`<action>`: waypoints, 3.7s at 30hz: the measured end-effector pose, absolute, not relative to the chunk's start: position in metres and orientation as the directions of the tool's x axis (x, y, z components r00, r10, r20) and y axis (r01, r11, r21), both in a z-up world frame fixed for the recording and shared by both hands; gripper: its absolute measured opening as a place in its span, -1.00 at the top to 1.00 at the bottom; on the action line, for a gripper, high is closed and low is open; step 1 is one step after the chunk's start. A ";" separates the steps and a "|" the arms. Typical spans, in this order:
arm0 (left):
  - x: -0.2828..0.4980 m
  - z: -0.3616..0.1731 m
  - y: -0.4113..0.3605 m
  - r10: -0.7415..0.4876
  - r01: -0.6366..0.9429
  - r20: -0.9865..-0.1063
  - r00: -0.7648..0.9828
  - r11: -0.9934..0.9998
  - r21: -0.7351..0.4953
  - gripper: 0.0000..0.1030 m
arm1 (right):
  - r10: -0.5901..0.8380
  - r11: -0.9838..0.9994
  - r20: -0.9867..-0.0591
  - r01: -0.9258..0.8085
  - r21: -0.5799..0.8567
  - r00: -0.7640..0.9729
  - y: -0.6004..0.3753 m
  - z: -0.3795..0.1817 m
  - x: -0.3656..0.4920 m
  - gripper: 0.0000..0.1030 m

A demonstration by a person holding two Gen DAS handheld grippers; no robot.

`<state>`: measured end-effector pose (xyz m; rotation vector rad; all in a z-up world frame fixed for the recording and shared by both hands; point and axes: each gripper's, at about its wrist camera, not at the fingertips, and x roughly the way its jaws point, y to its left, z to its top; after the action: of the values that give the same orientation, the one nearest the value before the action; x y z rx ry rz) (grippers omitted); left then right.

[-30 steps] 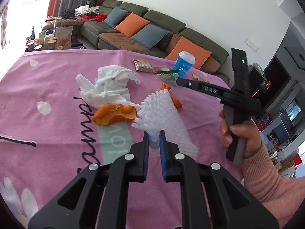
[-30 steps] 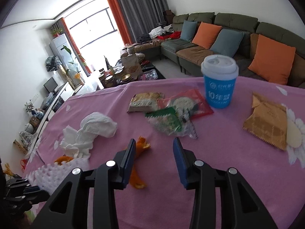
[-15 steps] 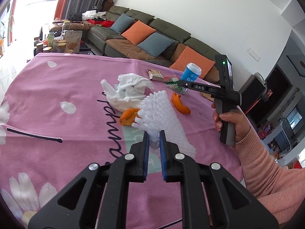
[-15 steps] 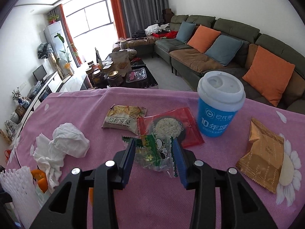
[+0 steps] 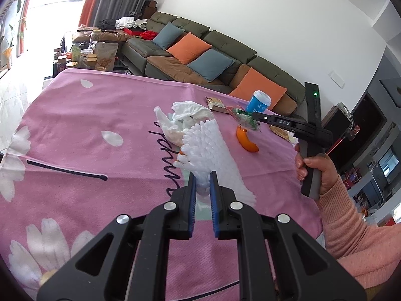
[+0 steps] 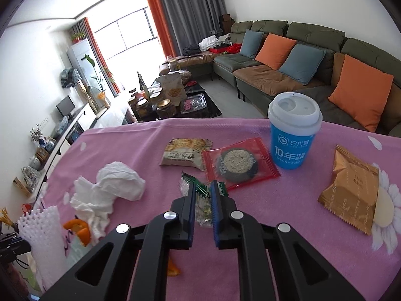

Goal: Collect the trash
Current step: 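Grasp a white foam net with the left tool while the right grasps a green wrapper, then carry the foam net and green wrapper over the teal bin, then open both tools to drop the net and wrapper into the bin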

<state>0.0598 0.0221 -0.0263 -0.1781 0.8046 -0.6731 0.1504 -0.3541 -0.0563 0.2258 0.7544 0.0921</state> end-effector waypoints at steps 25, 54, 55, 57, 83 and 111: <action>0.028 -0.012 0.081 -0.525 0.399 -0.591 0.612 0.851 -0.343 0.79 | 0.546 0.829 -0.512 -0.340 0.443 0.663 -0.224 -0.021 0.089 0.80; -0.007 -0.001 0.215 -0.258 0.064 -0.585 0.769 0.942 -0.330 0.79 | 0.726 0.678 -0.531 -0.588 0.442 0.437 -0.068 -0.012 0.129 0.80; -0.007 0.000 0.220 -0.249 0.055 -0.585 0.772 0.943 -0.328 0.79 | 0.728 0.674 -0.533 -0.593 0.441 0.432 -0.063 -0.012 0.132 0.80; -0.008 0.002 0.229 -0.227 0.033 -0.585 0.779 0.946 -0.323 0.79 | 0.738 0.661 -0.535 -0.600 0.450 0.412 -0.052 -0.014 0.137 0.80; 0.007 -0.009 0.309 -0.023 -0.201 -0.630 0.776 0.938 -0.282 0.79 | 0.747 0.601 -0.597 -0.679 0.421 0.291 0.077 -0.029 0.175 0.80; 0.053 -0.062 0.321 0.077 -0.324 -0.734 0.675 0.924 -0.201 0.65 | 0.636 0.670 -0.734 -0.643 0.371 0.240 0.163 -0.078 0.201 0.70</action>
<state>0.0530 0.3214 -0.0618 -0.3299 0.8020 0.2304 0.2013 0.1625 -0.0780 -0.0080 0.9999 0.8752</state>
